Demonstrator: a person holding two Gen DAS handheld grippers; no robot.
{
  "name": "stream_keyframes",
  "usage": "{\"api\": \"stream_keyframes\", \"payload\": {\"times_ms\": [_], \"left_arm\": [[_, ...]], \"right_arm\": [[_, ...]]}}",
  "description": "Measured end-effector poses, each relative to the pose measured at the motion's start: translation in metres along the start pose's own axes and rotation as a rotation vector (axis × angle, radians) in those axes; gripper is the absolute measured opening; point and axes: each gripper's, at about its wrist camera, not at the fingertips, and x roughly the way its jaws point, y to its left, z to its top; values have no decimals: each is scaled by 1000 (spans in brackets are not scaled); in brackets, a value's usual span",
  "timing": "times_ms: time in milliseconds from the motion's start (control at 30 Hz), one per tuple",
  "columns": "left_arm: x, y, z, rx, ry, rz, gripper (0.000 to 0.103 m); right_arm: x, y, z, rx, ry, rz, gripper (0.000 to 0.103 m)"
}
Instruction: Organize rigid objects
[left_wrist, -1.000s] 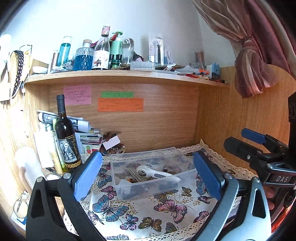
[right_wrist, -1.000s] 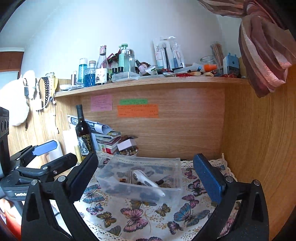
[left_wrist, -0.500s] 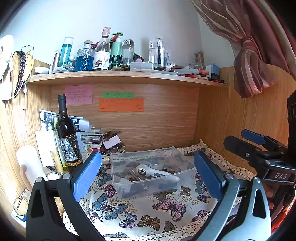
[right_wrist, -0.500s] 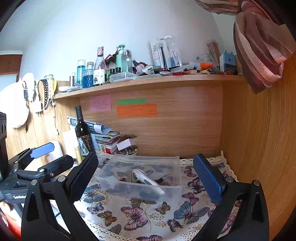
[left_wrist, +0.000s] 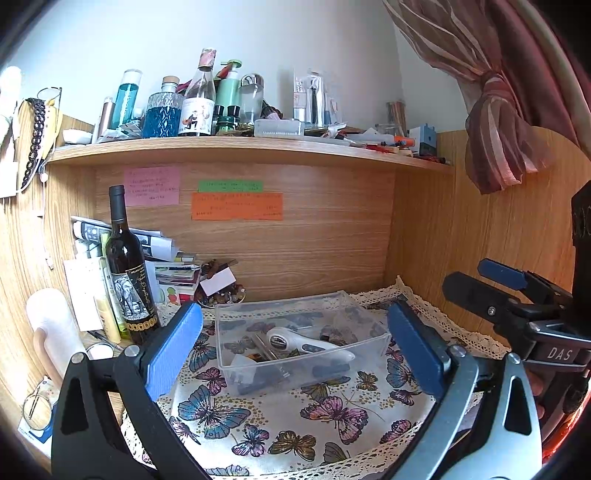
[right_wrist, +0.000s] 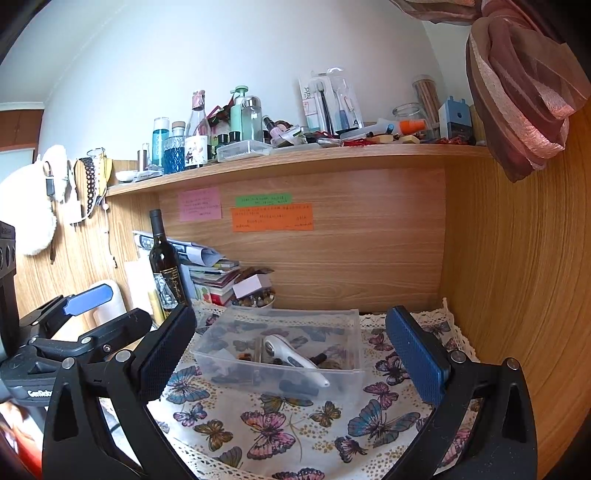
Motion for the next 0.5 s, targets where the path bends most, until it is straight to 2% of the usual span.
{"api": "stream_keyframes", "payload": {"times_ms": [500], "left_arm": [[3,-1,-1,2,5,-7,102]], "right_arm": [[1,-1,0,3,8,-4,103]]}}
